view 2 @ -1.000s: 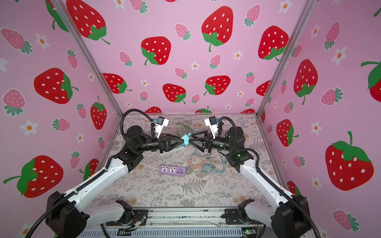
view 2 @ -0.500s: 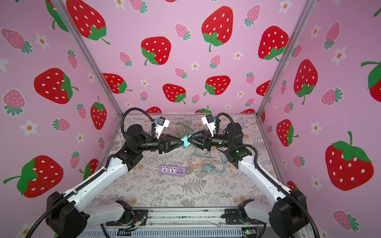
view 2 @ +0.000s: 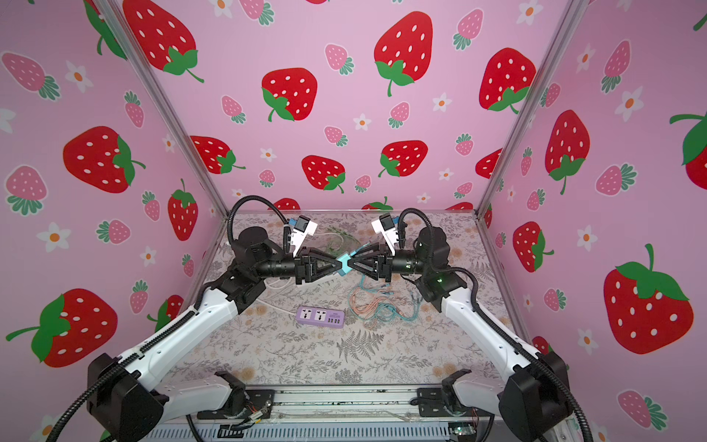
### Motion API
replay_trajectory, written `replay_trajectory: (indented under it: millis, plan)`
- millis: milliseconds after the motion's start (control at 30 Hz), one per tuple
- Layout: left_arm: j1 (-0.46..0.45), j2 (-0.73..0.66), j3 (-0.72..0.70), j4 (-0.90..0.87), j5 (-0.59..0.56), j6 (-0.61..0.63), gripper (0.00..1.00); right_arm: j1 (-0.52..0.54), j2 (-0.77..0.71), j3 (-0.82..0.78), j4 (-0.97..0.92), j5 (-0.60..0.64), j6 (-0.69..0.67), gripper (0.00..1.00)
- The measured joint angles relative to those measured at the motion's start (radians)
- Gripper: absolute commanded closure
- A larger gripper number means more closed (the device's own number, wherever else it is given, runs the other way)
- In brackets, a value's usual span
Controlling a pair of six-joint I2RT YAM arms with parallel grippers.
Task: Insert plugs into power strip
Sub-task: Pass the plug.
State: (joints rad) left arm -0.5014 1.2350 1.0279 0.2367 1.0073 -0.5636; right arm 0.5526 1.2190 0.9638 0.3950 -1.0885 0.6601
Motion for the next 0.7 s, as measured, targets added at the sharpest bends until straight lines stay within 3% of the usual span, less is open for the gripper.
replay_trajectory:
  millis: [700]
  plan:
    - [0.0,0.033,0.029,-0.032,0.025,0.021,1.0,0.01,0.013,0.0,-0.005,-0.029,-0.007,0.7]
